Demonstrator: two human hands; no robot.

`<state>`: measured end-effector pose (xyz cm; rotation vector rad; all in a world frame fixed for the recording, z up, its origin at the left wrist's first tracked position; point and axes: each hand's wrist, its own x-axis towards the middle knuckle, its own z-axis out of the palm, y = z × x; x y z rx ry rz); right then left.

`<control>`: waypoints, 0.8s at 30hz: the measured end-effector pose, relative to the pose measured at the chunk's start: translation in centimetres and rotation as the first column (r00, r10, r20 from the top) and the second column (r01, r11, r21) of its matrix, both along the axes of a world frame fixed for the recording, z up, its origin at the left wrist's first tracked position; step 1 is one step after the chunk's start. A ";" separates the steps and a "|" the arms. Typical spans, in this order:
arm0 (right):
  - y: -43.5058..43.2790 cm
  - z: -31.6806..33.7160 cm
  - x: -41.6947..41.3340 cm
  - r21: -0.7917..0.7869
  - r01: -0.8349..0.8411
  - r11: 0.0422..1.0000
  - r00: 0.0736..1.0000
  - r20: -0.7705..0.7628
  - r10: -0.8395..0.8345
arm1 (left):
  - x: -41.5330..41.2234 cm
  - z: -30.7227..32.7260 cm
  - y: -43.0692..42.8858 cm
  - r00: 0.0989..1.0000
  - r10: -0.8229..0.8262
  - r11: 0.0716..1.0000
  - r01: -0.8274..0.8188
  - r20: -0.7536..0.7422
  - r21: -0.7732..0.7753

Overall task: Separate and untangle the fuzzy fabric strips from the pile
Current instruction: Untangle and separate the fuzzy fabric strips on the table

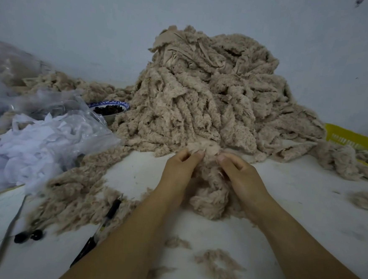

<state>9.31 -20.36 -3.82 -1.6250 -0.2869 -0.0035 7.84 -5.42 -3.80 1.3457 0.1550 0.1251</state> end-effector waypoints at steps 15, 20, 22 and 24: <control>0.4 -0.5 0.4 -0.130 0.017 0.991 0.999 0.039 -0.012 | -0.6 0.4 -1.1 0.976 -0.216 0.976 0.217 0.041 -0.017; 0.4 -0.5 0.0 -0.231 -0.022 0.973 0.979 0.190 0.068 | -0.4 0.5 -0.8 0.993 -0.095 0.962 0.074 0.070 0.263; 0.5 -0.5 -0.2 -0.263 -0.029 0.964 0.972 0.217 0.088 | 0.0 0.1 -0.6 0.992 0.008 0.892 -0.065 0.128 0.448; 0.5 -0.4 -0.4 -0.276 -0.033 0.961 0.965 0.242 0.103 | 0.3 -0.2 -0.2 0.974 0.144 0.836 -0.215 0.176 0.505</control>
